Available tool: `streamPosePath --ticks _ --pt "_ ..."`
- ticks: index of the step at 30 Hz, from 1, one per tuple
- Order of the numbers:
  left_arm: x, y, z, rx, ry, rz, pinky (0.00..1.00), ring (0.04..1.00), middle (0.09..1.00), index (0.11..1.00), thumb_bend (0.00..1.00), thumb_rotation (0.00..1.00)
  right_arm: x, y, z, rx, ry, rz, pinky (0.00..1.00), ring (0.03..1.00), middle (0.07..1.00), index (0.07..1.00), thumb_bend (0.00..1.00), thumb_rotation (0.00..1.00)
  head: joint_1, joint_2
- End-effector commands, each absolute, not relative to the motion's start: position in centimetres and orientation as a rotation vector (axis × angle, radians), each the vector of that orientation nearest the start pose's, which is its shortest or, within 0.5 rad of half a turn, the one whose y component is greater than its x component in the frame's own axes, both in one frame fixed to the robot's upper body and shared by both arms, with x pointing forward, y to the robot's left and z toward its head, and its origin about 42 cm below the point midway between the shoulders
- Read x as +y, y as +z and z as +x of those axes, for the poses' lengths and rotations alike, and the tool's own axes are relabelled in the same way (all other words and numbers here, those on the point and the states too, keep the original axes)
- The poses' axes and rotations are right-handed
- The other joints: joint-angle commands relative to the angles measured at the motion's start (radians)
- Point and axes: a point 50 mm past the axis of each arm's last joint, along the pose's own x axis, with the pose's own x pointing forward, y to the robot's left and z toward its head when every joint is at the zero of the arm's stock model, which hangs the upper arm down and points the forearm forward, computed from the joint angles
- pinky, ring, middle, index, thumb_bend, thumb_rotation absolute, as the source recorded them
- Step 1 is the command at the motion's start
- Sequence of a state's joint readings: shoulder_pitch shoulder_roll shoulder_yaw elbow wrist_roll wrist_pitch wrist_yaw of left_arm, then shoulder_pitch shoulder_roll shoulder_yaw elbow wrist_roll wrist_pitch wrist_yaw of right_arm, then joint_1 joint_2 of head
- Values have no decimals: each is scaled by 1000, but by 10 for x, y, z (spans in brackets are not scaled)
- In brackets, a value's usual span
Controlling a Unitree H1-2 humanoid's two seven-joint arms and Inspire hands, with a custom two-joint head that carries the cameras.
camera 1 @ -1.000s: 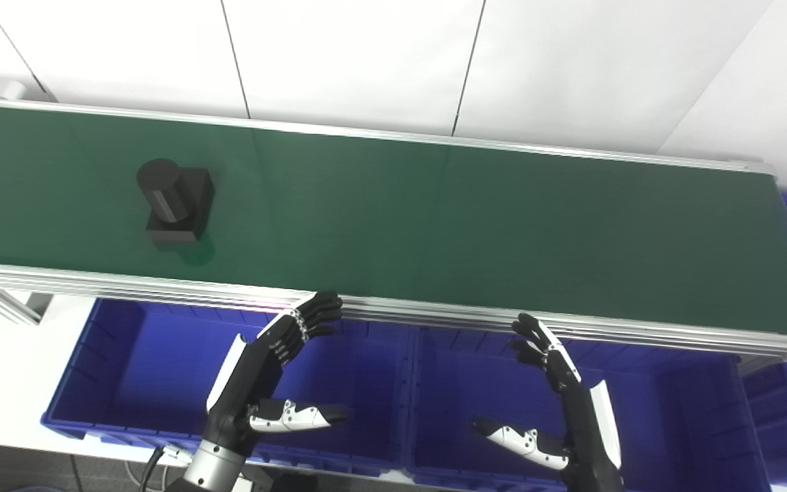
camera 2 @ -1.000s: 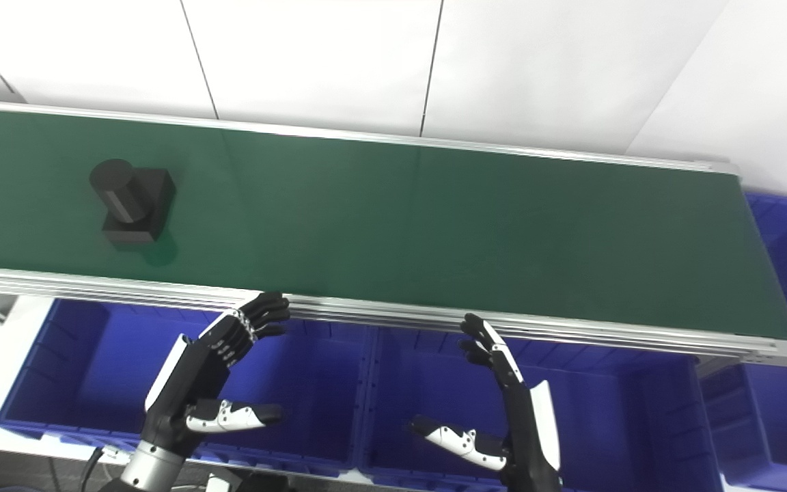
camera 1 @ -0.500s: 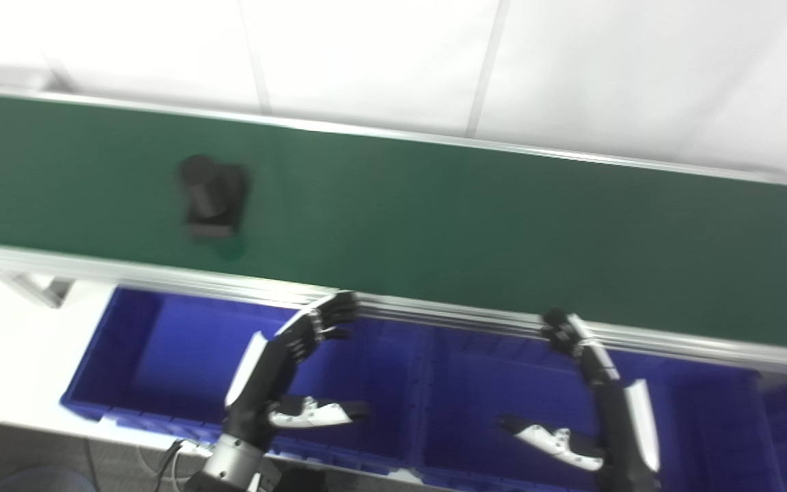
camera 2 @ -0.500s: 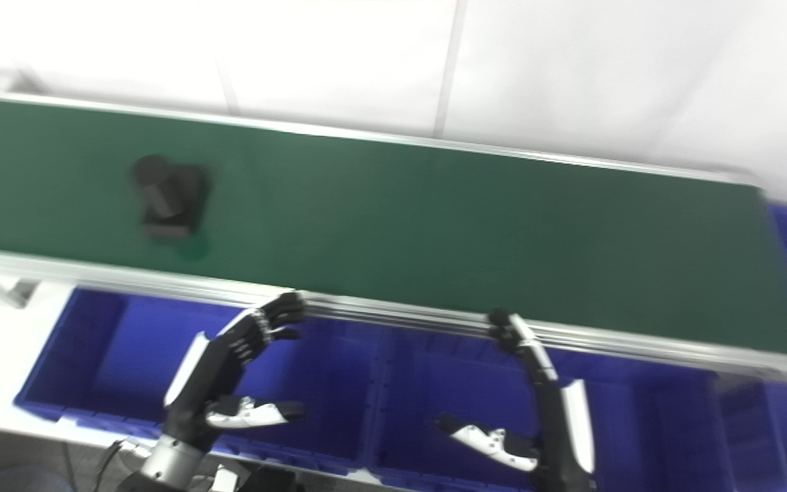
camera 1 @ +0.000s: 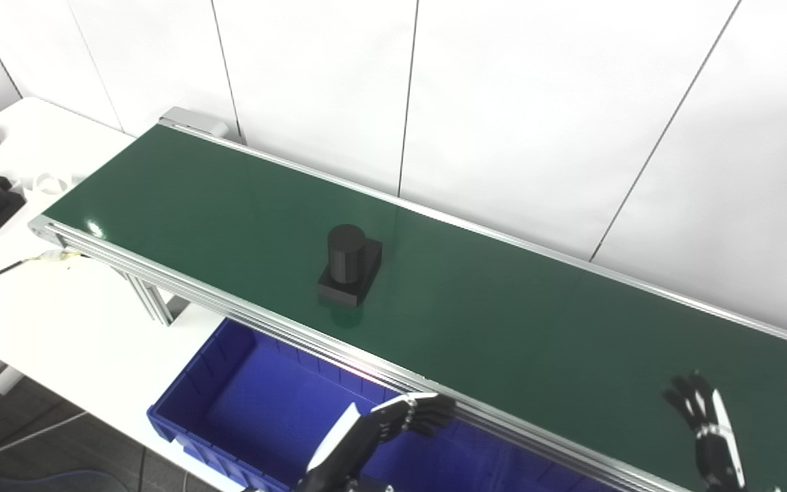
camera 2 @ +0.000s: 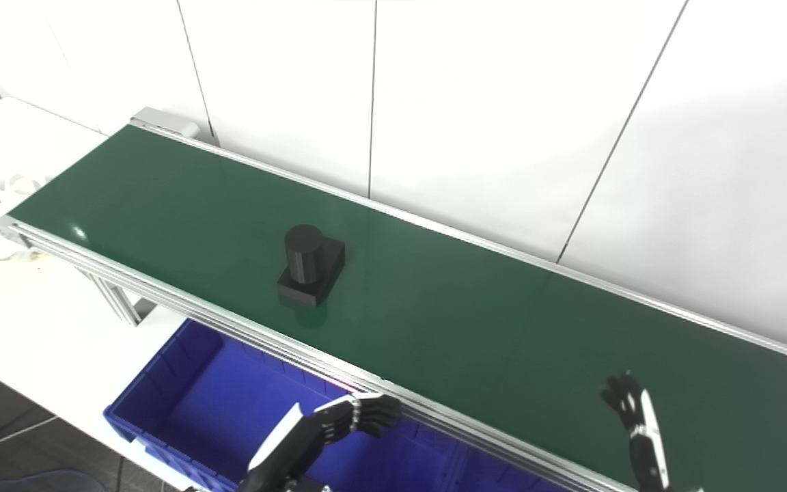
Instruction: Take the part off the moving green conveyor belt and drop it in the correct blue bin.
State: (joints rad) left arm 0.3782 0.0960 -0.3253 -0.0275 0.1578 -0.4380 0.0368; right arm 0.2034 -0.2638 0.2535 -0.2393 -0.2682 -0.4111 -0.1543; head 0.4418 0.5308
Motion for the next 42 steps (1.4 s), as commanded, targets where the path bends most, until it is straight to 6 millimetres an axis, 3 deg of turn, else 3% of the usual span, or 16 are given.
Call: streamPosePath --ticks 1,5,13,16,19,22,24,30,35,42 --pt "163 58 141 -163 -243 117 693 732 765 771 956 298 -222 149 212 -575 211 -377 930 894 937 977 631 476 -4 -1" --pt "157 59 143 -171 -241 99 690 727 761 764 983 301 -222 160 226 -618 210 -383 859 858 915 980 664 545 -13 9" --pt "146 58 149 -178 -252 85 669 720 758 757 991 272 -209 182 258 -650 248 -466 830 861 920 981 666 648 -30 18" --pt "146 56 151 -177 -253 90 667 717 753 760 995 283 -204 190 268 -647 265 -487 740 845 909 980 677 656 -36 18" --pt "148 55 152 -178 -255 98 665 721 757 763 995 288 -193 205 286 -636 295 -510 791 843 896 962 702 630 -54 20" --pt "149 56 154 -180 -255 95 675 728 761 762 992 287 -183 219 301 -631 337 -507 785 826 863 926 726 495 -74 20" --pt "149 56 155 -184 -254 97 674 728 761 763 991 288 -176 228 310 -629 363 -519 777 813 852 917 736 460 -82 19" --pt "149 55 156 -184 -256 100 671 724 755 761 998 266 -154 249 339 -613 425 -564 689 775 832 879 812 438 -106 21" --pt "151 55 155 -185 -264 109 675 730 761 769 985 279 -127 255 361 -572 469 -640 685 787 838 881 841 456 -119 24" --pt "155 57 151 -190 -255 122 694 744 768 765 987 275 -88 246 387 -530 529 -719 684 788 831 878 860 466 -135 30"
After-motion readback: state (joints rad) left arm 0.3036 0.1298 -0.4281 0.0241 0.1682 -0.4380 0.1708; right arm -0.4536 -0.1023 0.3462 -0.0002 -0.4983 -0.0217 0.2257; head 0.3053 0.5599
